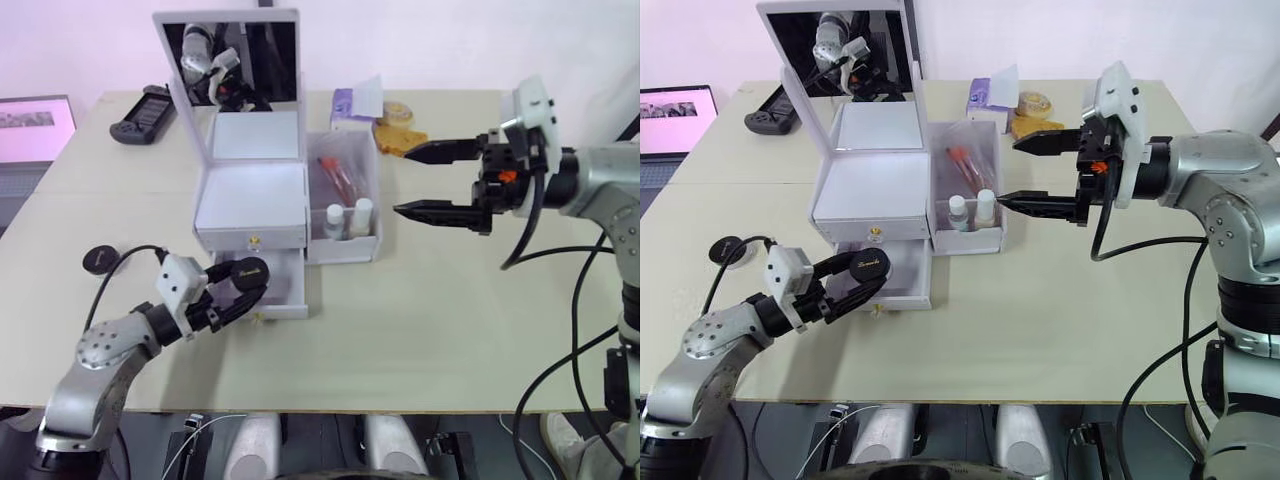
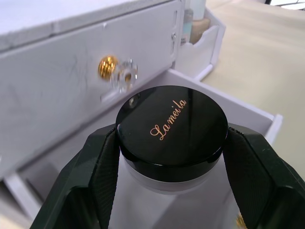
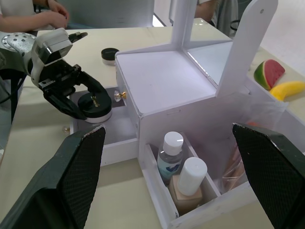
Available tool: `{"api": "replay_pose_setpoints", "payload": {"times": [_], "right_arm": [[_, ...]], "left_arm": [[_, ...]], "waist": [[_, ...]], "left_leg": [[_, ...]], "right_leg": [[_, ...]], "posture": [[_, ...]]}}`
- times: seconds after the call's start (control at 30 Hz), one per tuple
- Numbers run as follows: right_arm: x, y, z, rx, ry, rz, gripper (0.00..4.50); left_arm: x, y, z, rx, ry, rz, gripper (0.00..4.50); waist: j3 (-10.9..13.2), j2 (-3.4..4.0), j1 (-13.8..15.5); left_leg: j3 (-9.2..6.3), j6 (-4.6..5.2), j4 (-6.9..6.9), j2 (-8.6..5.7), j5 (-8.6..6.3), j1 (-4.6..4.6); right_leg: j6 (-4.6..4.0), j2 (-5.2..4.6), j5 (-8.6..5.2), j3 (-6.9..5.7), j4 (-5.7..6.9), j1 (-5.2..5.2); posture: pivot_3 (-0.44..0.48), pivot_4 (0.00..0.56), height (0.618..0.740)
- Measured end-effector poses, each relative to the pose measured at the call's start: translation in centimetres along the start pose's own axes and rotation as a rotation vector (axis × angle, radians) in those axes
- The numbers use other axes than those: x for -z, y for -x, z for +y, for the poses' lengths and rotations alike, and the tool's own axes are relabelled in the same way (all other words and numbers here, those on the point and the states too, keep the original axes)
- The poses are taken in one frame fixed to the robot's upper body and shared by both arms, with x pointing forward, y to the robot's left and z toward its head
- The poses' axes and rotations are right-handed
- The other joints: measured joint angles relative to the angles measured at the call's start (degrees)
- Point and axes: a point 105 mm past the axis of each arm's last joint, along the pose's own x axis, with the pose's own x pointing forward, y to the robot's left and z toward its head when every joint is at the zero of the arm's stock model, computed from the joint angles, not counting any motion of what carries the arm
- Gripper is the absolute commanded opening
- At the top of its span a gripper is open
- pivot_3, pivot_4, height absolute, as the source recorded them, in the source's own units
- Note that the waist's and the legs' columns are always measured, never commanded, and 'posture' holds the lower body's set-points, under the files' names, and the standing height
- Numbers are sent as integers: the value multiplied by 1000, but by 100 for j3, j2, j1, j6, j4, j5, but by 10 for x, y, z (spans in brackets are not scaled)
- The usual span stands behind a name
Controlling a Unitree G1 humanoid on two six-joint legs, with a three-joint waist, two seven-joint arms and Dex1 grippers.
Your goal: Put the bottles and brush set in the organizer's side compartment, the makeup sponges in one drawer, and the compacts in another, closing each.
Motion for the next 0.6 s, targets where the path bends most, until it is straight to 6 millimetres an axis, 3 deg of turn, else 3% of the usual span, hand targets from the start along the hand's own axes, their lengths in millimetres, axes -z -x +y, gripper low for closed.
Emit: {"api": "replay_pose_setpoints", "payload": {"times": [0.6], "right_arm": [[-1,2,0,30,12,9,4500]], "left_arm": [[2,-17,-7,30,-17,44,2634]], "waist": [[1,1,1]], "left_leg": [[-1,0,1,0,0,0]], "right_leg": [[15,0,8,0,1,0]], "posture": [[0,150,740]]}}
